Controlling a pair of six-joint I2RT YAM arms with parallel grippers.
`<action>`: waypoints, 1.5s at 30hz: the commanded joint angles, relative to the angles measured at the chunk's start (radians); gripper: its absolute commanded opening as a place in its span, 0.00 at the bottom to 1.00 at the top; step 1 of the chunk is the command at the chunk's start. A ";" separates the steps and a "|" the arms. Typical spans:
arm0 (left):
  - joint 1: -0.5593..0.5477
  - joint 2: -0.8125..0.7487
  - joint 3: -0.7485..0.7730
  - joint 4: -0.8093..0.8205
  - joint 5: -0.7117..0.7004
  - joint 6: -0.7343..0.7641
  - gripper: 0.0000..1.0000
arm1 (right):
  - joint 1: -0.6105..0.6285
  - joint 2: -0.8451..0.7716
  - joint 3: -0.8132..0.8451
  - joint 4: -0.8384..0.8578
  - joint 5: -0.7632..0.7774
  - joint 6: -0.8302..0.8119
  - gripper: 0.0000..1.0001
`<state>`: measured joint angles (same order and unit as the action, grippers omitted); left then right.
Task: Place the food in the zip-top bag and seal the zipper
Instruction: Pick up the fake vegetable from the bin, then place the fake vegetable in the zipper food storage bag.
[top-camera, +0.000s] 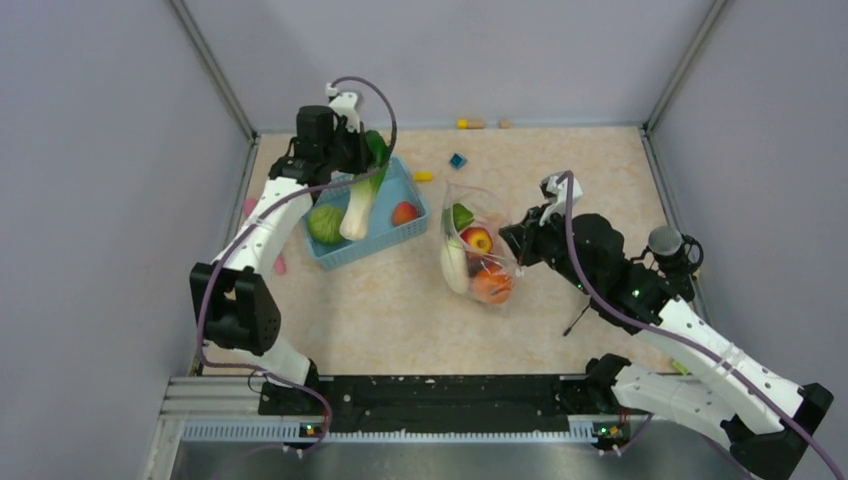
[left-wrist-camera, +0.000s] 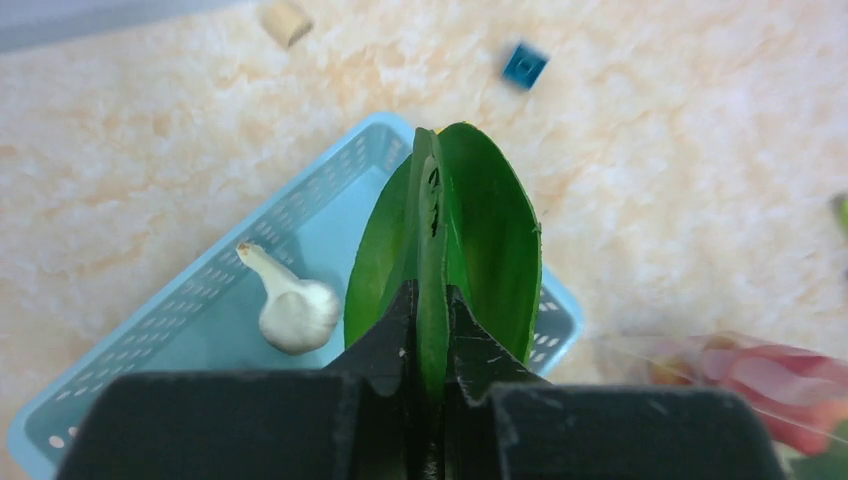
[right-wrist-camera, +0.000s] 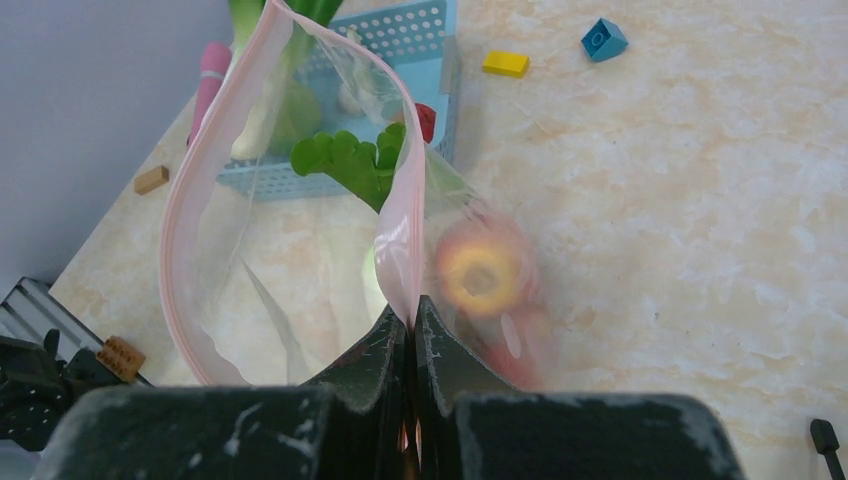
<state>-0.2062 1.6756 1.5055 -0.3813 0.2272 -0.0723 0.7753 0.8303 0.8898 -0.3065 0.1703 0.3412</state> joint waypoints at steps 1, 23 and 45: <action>0.002 -0.172 -0.095 0.213 0.049 -0.119 0.00 | -0.010 -0.037 -0.006 0.030 -0.003 0.005 0.00; -0.258 -0.526 -0.190 0.638 -0.068 -0.399 0.00 | -0.011 -0.024 -0.013 0.046 -0.050 0.012 0.00; -0.555 -0.369 -0.189 0.866 -0.054 -0.351 0.00 | -0.010 -0.038 -0.014 0.065 -0.063 0.058 0.00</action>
<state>-0.7341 1.3392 1.4040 0.3283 0.2234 -0.4168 0.7753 0.8188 0.8749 -0.2989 0.1036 0.3714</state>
